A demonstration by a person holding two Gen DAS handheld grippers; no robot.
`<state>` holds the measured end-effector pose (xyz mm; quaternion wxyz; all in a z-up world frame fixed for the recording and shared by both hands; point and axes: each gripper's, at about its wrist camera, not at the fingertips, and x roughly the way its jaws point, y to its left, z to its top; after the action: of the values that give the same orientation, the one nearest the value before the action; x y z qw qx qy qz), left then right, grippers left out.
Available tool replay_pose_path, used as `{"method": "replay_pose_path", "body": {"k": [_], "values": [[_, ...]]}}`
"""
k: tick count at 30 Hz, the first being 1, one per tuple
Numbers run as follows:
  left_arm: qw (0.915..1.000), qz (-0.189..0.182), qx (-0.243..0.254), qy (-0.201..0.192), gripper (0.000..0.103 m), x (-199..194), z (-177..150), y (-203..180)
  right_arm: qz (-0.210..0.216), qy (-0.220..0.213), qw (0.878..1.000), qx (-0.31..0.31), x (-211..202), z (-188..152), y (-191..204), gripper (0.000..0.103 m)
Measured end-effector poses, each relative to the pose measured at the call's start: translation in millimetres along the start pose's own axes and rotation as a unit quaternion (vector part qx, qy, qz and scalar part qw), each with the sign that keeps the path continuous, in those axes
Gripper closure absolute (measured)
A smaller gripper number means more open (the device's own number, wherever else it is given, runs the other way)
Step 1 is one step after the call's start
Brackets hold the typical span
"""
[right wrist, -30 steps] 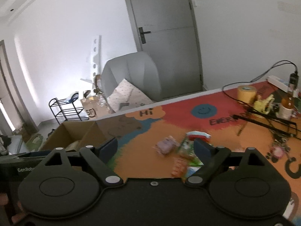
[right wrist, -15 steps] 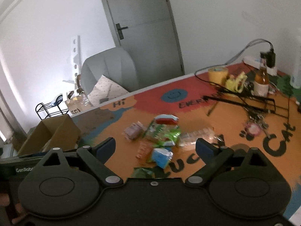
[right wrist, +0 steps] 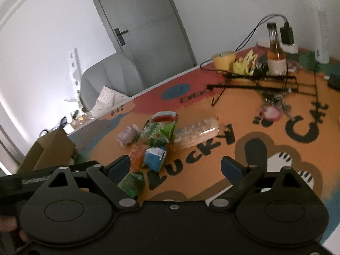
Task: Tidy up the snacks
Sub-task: 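Move left gripper to the green packet and grasp it, then grasp the blue-and-white packet with right gripper while left holds green packet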
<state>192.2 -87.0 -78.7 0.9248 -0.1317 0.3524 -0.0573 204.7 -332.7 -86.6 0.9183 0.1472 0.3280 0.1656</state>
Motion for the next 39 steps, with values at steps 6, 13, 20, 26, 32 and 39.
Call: {"method": "replay_pose_path", "body": {"k": [6, 13, 20, 26, 32, 39], "values": [[0.9995, -0.002, -0.009, 0.031, 0.035, 25.9, -7.6, -2.6, 0.009, -0.004, 0.999, 0.044, 9.3, -6.7, -14.7, 0.004], [0.9980, -0.008, -0.010, 0.062, 0.056, 50.7, -16.2, -6.3, 0.002, 0.003, 0.999, 0.053, 23.5, -13.2, -18.2, 0.004], [0.9978, 0.009, 0.002, 0.066, 0.075, 52.0, -16.1, -5.6, 0.002, 0.015, 0.999, 0.050, 38.5, -17.3, -16.4, 0.005], [0.9987, 0.013, 0.010, 0.049, 0.075, 40.1, -11.3, 0.9, 0.010, 0.027, 0.999, 0.036, 51.5, -18.8, -6.3, 0.015], [0.9992, 0.021, 0.001, 0.036, 0.076, 36.3, -3.5, 14.0, 0.016, 0.038, 0.999, 0.024, 63.4, -17.4, 2.1, 0.023], [0.9991, 0.032, -0.007, 0.026, 0.075, 33.4, 3.7, 30.8, 0.013, 0.033, 0.999, 0.012, 82.1, -11.1, 12.7, 0.023]]}}
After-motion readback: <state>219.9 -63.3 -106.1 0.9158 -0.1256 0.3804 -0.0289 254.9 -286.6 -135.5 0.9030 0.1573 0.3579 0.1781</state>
